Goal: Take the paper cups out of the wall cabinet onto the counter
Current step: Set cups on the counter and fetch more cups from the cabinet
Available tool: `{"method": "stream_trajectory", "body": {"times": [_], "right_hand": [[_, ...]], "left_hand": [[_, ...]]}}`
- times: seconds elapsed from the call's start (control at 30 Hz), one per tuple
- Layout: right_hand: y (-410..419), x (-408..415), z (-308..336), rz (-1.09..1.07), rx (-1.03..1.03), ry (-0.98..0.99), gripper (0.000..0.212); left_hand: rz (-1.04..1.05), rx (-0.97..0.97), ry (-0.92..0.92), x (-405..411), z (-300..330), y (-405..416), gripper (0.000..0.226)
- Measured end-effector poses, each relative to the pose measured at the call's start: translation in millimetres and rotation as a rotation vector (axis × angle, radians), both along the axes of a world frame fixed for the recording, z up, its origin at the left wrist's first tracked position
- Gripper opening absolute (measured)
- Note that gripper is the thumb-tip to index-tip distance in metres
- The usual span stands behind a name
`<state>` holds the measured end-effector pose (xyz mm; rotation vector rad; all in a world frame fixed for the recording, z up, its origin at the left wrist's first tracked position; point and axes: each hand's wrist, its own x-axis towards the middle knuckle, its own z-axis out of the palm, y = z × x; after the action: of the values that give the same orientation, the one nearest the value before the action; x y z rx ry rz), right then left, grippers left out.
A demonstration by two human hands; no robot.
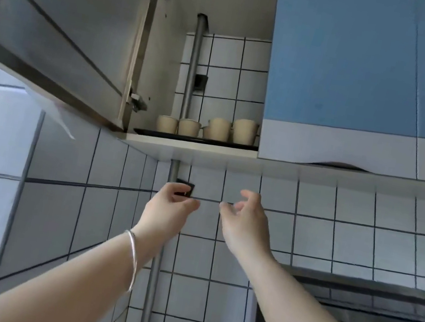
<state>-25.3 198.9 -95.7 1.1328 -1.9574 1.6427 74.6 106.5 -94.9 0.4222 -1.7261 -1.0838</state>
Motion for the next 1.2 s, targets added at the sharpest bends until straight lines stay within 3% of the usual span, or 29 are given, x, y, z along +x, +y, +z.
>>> {"method": "stream_trajectory", "body": {"times": [0.37, 0.57, 0.7, 0.9, 1.2], "right_hand": [[-68.5, -65.5, 96.2, -0.048, -0.068, 0.160, 0.050], [-92.3, -84.1, 140.8, -0.282, -0.066, 0.326, 0.046], [-106.6, -94.6, 162.2, -0.459, 0.039, 0.388, 0.042], [-124.4, -104.5, 179.1, -0.572, 0.114, 0.314, 0.044], [-145.0, -127.5, 203.3, -0.547, 0.202, 0.144, 0.082]], "left_hand": [[0.097, -0.242, 0.071, -65.2, 94.2, -64.7, 0.038], [0.251, -0.450, 0.114, -99.3, 145.1, -97.7, 0.039], [0.318, -0.554, 0.045, -117.9, 172.3, -123.4, 0.045], [0.301, -0.509, -0.120, -149.3, 191.4, -138.3, 0.060], [0.191, -0.345, -0.312, -182.5, 221.7, -150.7, 0.097]]}}
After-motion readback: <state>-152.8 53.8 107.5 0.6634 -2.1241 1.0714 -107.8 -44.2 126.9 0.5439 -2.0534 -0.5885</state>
